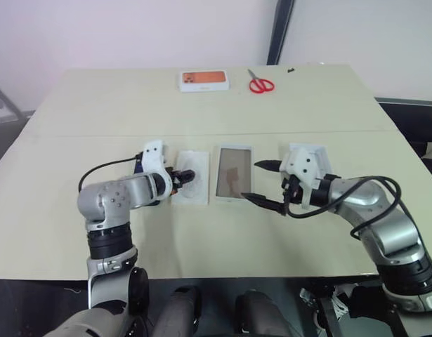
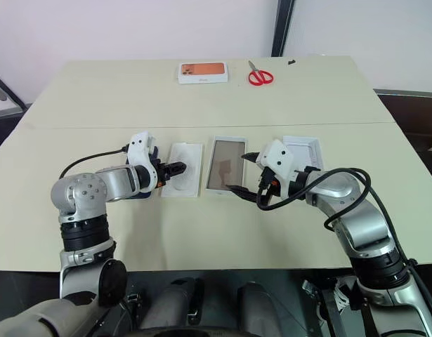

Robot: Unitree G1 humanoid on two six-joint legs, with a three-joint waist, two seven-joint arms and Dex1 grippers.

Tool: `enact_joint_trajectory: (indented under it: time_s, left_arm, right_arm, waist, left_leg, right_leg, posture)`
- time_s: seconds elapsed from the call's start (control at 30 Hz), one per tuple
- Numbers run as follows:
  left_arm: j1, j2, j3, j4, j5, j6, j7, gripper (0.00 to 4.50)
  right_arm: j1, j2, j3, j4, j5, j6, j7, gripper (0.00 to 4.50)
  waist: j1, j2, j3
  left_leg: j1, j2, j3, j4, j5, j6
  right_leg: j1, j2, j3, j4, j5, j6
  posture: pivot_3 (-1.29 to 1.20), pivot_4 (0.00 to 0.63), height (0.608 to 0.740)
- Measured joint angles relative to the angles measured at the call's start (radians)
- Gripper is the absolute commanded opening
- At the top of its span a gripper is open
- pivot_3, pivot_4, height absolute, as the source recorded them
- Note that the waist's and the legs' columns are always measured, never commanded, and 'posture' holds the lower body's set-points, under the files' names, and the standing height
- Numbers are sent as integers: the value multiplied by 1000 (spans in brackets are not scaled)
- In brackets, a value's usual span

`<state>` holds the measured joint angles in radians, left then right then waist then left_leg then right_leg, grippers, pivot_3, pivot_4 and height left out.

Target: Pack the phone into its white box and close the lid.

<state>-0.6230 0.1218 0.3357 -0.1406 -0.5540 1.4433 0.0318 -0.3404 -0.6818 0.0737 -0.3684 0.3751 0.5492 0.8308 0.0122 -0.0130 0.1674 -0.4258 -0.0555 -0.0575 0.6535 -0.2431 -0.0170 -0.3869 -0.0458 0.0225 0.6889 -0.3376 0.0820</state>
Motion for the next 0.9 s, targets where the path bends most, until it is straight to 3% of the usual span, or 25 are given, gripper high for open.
enact_joint_trajectory:
  time_s: [0.1,0.4,0.6,0.73,0.9]
  left_arm:
    - [0,-9,10,8,16,0,3,58]
    - [0,-16,50,12,35,-29,-3,20]
    - [-61,-13,241,5,-9,-30,-4,20]
    - [-126,-70,292,-25,-60,15,-7,20]
    - [-160,-183,235,-24,-66,58,2,20]
  right_arm:
    - [2,0,0,-4,0,0,-1,4500]
    - [-1,0,-1,-19,2,3,0,4500]
    - [-8,-4,-8,-21,3,6,2,4500]
    - [-52,-12,-15,6,-1,-9,6,4500]
    - [-95,-51,-58,103,-21,-43,16,4500]
  waist:
    - [0,0,0]
    - [-1,0,0]
    - [-2,0,0]
    - [4,-2,1]
    - [-1,-3,1]
  left_leg:
    - [0,0,0,0,0,0]
    - [0,0,0,0,0,0]
    - [0,0,0,0,0,0]
    - [-1,0,-1,2,0,-1]
    - [-1,-1,0,3,0,0]
  right_leg:
    - [0,0,0,0,0,0]
    - [0,0,0,0,0,0]
    - [-1,0,0,0,0,0]
    - [1,-1,-1,0,0,0]
    - [1,0,-1,-1,0,1]
  posture:
    - [0,150,740]
    - [0,150,740]
    - [0,150,740]
    - [0,150,740]
    - [0,150,740]
